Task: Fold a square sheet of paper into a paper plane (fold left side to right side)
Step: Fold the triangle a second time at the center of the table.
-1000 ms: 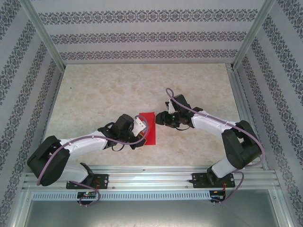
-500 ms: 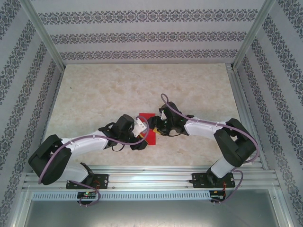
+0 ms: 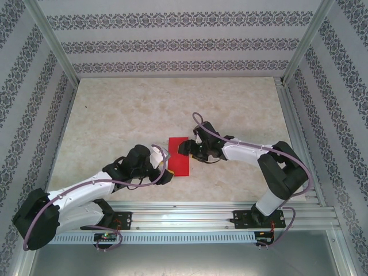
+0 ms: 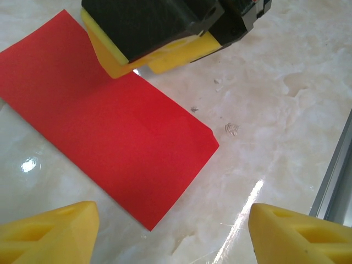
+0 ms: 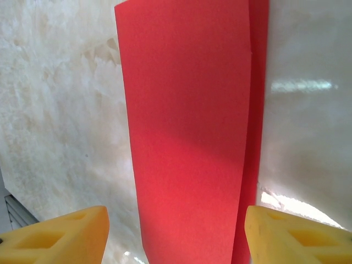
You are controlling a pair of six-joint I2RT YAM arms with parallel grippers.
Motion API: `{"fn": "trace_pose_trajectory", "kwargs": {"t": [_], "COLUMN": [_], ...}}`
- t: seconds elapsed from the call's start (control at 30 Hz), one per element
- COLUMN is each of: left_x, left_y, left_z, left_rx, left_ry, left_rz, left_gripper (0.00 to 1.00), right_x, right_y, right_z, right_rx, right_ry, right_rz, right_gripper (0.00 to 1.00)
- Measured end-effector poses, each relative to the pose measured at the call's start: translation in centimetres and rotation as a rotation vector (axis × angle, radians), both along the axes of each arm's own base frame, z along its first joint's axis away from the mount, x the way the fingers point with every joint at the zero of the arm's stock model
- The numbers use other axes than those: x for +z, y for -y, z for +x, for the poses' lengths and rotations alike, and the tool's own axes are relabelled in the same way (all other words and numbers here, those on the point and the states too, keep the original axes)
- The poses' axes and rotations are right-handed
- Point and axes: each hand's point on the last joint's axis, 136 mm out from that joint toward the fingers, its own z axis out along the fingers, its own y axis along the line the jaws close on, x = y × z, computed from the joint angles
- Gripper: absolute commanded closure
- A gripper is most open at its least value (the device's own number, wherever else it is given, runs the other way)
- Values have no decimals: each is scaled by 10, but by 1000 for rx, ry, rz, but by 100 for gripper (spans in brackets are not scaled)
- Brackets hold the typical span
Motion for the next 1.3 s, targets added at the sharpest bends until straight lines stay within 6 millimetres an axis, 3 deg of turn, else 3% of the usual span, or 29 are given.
{"fn": "trace_pose_trajectory", "kwargs": {"t": [0.37, 0.63, 0.77, 1.0, 1.3], "left_x": [-9, -13, -15, -17, -22], "left_y": [-1, -1, -2, -2, -2], "left_z": [1, 1, 1, 1, 1], "left_rx": [16, 15, 15, 15, 15], "left_ry": [-22, -34, -39, -45, -56], "left_rz": [19, 30, 35, 40, 50], "left_gripper": [28, 28, 28, 28, 28], "right_x": [-17, -12, -11, -8, -6], "right_y": [-3, -10, -11, -10, -20], "right_z": [3, 4, 2, -10, -39], "right_rx": [19, 34, 37, 31, 38], "right_ry": [-24, -19, -23, -36, -74], "right_rz": [-29, 11, 20, 49, 102], "right_gripper": [32, 44, 45, 51, 57]}}
